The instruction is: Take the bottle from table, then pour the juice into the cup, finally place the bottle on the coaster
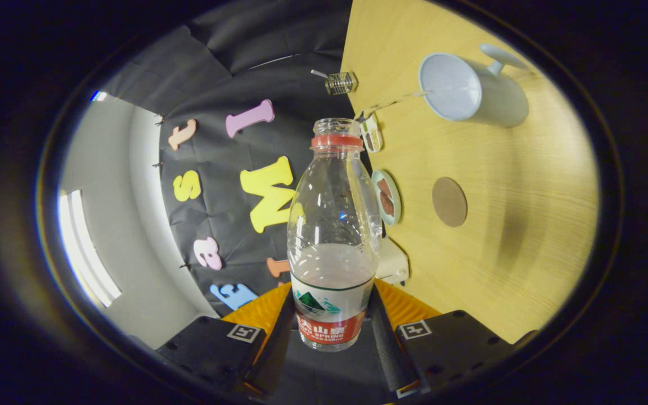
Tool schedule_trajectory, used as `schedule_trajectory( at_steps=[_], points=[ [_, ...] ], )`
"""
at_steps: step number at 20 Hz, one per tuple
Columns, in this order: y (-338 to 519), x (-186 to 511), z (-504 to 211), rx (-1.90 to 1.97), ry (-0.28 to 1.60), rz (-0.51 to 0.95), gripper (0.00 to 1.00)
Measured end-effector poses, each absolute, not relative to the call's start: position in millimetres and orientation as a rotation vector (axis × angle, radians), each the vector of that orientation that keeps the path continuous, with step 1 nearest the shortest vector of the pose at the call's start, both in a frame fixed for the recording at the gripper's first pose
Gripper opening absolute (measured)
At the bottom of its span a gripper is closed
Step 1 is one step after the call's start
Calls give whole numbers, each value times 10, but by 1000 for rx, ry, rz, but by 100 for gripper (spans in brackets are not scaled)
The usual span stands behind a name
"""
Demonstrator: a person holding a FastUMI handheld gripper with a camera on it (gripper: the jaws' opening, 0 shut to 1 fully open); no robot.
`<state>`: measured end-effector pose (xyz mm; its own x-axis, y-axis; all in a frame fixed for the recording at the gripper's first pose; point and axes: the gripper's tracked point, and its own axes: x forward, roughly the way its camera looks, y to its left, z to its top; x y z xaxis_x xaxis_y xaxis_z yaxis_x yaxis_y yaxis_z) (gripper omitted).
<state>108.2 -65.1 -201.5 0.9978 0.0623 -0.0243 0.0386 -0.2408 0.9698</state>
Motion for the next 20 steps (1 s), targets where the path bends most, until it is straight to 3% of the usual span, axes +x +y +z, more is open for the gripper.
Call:
schedule_trajectory(
  at_steps=[20],
  points=[
    [-669, 1074, -1822, 1909, 54, 20, 74]
  ],
)
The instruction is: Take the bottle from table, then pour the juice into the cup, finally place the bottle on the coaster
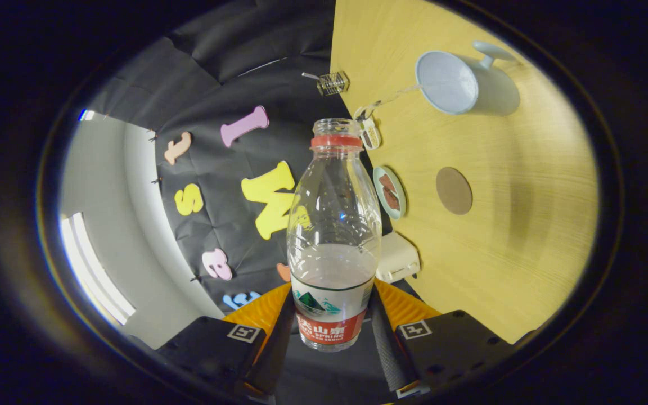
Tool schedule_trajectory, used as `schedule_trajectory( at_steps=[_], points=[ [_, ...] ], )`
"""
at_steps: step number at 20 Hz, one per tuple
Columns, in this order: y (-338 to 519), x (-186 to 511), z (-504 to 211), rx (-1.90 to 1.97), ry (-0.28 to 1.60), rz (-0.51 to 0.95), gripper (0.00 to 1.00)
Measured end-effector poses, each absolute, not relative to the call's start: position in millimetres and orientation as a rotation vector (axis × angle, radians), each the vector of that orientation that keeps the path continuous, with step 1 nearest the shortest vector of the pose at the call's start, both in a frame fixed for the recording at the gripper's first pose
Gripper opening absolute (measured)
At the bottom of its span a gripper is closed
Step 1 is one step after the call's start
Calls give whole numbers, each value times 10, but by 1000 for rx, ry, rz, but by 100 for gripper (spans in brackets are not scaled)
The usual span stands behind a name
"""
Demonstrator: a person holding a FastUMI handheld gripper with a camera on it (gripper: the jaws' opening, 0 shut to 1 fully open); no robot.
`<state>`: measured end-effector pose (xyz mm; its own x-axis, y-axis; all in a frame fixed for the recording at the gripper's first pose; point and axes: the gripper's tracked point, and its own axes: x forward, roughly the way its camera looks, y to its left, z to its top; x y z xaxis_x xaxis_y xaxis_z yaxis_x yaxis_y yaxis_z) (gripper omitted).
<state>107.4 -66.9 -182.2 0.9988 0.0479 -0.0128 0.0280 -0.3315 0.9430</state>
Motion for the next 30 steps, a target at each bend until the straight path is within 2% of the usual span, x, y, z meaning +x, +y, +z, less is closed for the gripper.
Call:
schedule_trajectory(
  at_steps=[30],
  points=[
    [-786, 1210, -1634, 2019, 52, -1, 74]
  ],
)
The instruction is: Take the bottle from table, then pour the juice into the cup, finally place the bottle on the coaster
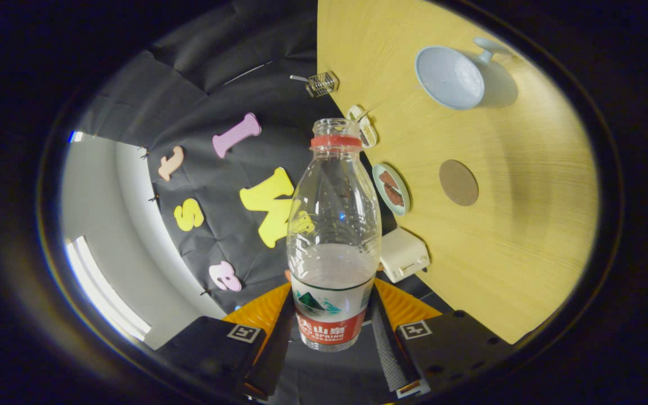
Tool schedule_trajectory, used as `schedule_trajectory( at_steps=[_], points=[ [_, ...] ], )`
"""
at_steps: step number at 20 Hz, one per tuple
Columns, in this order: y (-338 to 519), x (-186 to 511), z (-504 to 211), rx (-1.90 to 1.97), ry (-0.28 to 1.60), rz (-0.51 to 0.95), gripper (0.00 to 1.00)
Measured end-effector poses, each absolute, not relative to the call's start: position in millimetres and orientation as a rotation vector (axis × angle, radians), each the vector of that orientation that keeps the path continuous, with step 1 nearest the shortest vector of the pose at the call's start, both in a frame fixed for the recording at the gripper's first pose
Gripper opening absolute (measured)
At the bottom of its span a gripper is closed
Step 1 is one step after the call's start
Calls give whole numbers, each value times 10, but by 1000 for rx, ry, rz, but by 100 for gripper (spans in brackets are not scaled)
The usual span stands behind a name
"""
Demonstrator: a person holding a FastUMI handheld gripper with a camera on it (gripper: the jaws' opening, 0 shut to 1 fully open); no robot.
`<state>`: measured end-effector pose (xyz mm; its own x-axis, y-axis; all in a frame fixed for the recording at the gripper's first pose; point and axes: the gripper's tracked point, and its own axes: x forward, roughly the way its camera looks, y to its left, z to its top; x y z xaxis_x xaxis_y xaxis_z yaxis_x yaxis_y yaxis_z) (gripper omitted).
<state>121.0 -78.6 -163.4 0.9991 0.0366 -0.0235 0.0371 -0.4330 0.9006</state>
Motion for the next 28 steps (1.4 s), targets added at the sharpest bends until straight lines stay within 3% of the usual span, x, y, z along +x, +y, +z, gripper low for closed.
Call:
schedule_trajectory(
  at_steps=[17, 28],
  points=[
    [-971, 1225, -1604, 2083, 30, -34, 74],
    [-760, 1094, -1794, 1843, 126, -8, 74]
  ],
)
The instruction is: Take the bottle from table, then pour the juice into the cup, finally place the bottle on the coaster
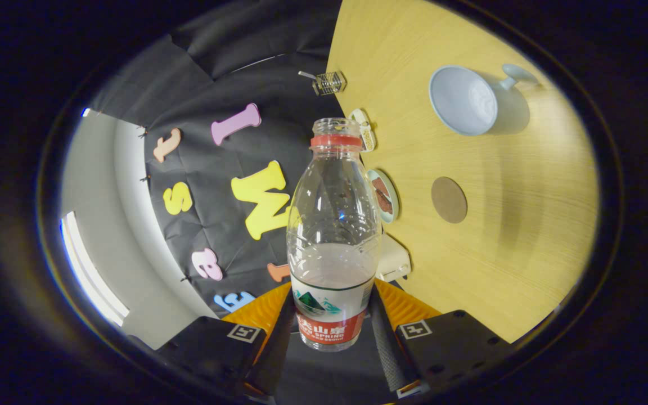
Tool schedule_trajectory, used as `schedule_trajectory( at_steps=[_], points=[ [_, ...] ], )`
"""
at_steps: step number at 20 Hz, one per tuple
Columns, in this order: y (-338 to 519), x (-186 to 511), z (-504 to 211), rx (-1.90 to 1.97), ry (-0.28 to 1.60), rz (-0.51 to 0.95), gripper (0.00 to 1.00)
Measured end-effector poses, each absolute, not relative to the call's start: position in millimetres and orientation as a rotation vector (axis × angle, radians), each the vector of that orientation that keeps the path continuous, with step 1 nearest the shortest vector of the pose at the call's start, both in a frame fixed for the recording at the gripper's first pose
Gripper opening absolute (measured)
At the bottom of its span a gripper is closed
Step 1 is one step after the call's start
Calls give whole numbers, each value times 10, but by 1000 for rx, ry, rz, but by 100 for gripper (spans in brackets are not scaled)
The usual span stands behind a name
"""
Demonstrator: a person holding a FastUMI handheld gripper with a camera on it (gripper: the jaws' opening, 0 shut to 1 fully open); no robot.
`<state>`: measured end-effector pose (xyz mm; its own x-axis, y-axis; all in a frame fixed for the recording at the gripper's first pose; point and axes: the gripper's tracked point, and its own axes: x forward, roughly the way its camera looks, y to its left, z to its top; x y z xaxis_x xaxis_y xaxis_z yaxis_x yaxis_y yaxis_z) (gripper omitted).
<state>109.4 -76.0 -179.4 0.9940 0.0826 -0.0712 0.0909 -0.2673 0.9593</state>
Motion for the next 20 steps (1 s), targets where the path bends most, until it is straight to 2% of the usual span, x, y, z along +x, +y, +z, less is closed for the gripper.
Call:
schedule_trajectory(
  at_steps=[12, 20],
  points=[
    [-423, 840, -1625, 1267, 131, 151, 74],
    [-527, 691, -1387, 812, 111, 144, 75]
  ],
)
